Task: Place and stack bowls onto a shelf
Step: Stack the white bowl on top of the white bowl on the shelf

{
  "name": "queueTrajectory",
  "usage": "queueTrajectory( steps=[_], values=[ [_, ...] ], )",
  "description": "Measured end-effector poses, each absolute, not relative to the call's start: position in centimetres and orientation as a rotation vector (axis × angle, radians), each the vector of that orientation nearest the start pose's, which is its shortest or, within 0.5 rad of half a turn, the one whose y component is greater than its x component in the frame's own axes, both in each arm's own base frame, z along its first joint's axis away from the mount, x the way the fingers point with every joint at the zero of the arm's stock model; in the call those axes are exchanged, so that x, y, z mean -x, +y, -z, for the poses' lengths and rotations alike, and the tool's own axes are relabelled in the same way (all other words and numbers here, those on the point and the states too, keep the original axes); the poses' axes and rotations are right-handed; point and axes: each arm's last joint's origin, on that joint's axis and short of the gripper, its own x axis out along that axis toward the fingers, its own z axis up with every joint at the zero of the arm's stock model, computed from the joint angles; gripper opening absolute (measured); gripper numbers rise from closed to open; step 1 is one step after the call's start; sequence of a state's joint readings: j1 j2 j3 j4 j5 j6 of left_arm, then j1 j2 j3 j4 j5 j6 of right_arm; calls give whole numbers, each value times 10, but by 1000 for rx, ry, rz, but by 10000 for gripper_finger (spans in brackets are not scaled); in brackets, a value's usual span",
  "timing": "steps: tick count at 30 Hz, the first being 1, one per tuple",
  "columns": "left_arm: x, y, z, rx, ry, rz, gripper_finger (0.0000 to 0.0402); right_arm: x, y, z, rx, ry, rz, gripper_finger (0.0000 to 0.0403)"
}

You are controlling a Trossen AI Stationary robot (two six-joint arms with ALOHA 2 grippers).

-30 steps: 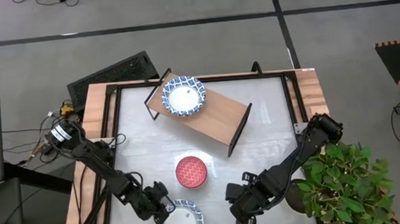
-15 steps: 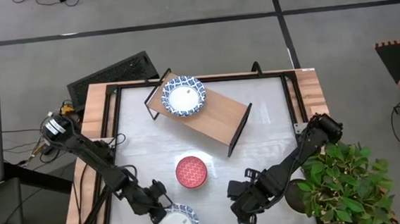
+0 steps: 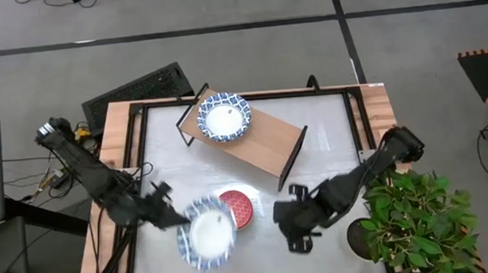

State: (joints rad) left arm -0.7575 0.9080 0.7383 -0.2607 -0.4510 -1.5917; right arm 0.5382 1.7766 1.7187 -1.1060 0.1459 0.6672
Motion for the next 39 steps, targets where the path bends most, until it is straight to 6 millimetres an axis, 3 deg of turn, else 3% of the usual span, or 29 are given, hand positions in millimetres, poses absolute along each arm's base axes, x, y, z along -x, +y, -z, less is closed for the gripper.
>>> queueTrajectory(
  steps=[8, 16, 23, 29, 34, 39],
  values=[
    [-125, -69, -327, 1332, -34, -258, 0, -282, 128, -376, -119, 940, 173, 131],
    [-125, -24, -338, 1260, -261, -460, 0, -243, 76, -418, -25, 807, 289, 131],
    [-140, 10, -330, 1173, -278, -649, 0, -202, 33, -446, -50, 725, 366, 131],
    [-162, 47, -316, 1207, -189, -712, 0, -175, 12, -453, -78, 732, 449, 131],
    [-183, 77, -318, 1238, -81, -689, 0, -163, 5, -444, -58, 756, 468, 131],
    [-201, 100, -343, 1174, 65, -714, 0, -154, 2, -428, -59, 790, 485, 131]
  ],
)
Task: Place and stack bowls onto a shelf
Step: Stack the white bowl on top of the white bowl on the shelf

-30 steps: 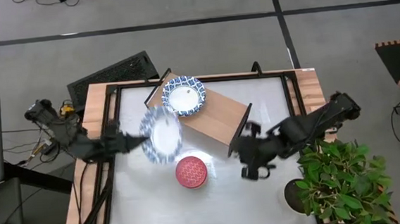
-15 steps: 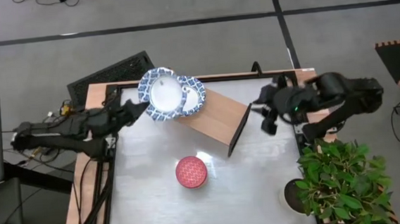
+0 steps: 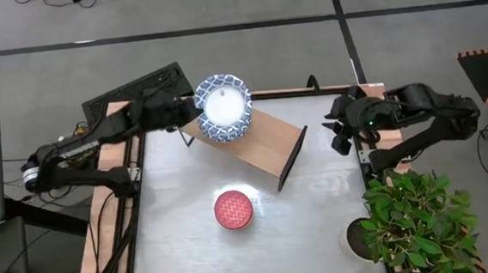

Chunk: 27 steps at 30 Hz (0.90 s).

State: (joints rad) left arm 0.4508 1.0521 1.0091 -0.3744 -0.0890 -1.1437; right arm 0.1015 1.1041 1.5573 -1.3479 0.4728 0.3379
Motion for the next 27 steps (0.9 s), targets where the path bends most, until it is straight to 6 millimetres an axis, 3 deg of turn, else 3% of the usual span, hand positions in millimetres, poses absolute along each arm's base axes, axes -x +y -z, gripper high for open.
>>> queueTrajectory(
  steps=[5, 10, 18, 27],
  values=[
    [-213, 118, -361, 1129, 323, -747, 0, -149, 2, -414, -67, 811, 493, 131],
    [-225, 132, -372, 1094, 436, -793, 0, -145, 2, -405, -62, 828, 494, 131],
    [-237, 152, -354, 1178, 581, -776, 0, -145, 2, -399, -28, 853, 480, 131],
    [-237, 163, -348, 1179, 586, -836, 0, -145, 2, -398, 21, 870, 458, 131]
  ],
)
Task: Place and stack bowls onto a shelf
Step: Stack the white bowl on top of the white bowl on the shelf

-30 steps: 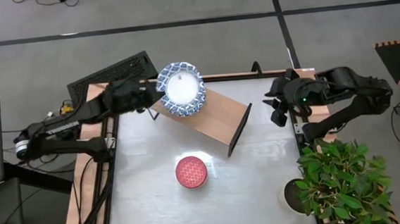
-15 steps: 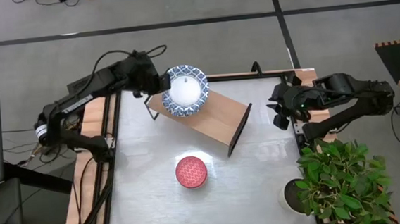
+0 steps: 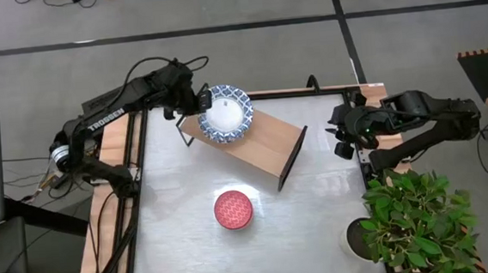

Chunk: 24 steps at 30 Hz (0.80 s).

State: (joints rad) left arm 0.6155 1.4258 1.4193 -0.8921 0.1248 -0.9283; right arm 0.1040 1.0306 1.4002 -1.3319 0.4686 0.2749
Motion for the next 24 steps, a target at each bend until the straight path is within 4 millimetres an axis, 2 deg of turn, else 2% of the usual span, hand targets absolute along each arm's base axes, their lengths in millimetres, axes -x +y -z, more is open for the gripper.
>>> queueTrajectory(
  steps=[7, 10, 24],
  values=[
    [-236, 161, -347, 1193, 610, -806, 2, -143, 2, -398, 56, 875, 441, 131],
    [-234, 161, -345, 1168, 639, -839, 15, -143, 2, -398, 56, 874, 441, 131],
    [-228, 162, -346, 1087, 671, -850, 172, -144, 2, -398, 56, 876, 441, 131]
  ],
)
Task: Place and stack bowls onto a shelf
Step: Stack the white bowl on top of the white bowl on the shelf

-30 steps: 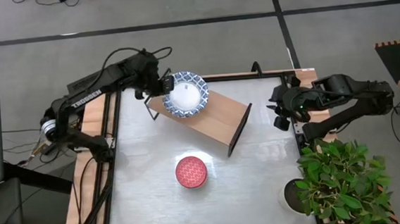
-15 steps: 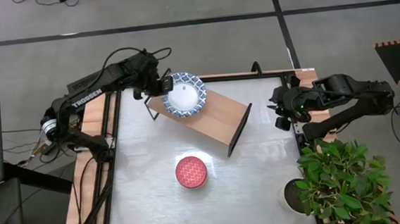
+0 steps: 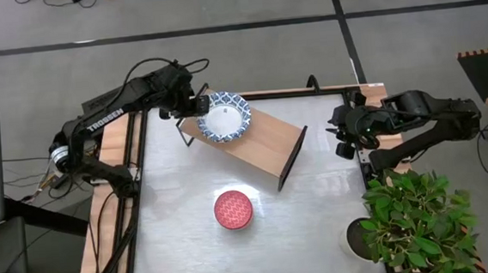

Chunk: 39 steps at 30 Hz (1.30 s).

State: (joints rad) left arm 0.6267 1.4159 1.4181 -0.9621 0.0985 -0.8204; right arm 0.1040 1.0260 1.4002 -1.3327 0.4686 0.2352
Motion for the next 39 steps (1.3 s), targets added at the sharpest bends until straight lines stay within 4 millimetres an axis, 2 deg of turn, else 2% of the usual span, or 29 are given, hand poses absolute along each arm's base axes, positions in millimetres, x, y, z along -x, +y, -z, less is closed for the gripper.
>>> queueTrajectory(
  steps=[6, 10, 14, 19, 28, 39],
  values=[
    [-211, 158, -358, 1077, 641, -858, 187, -144, 2, -398, 55, 875, 441, 131],
    [-210, 148, -371, 1086, 581, -716, 173, -144, 2, -398, 52, 874, 443, 131],
    [-224, 134, -374, 1038, 587, -615, 118, -144, 2, -398, 38, 870, 449, 131],
    [-243, 119, -363, 941, 667, -612, 14, -144, 2, -398, 28, 868, 454, 131],
    [-262, 114, -344, 893, 762, -666, 1, -144, 2, -398, -8, 859, 471, 131],
    [-261, 113, -337, 872, 828, -709, 0, -144, 2, -398, -18, 856, 476, 131]
  ],
)
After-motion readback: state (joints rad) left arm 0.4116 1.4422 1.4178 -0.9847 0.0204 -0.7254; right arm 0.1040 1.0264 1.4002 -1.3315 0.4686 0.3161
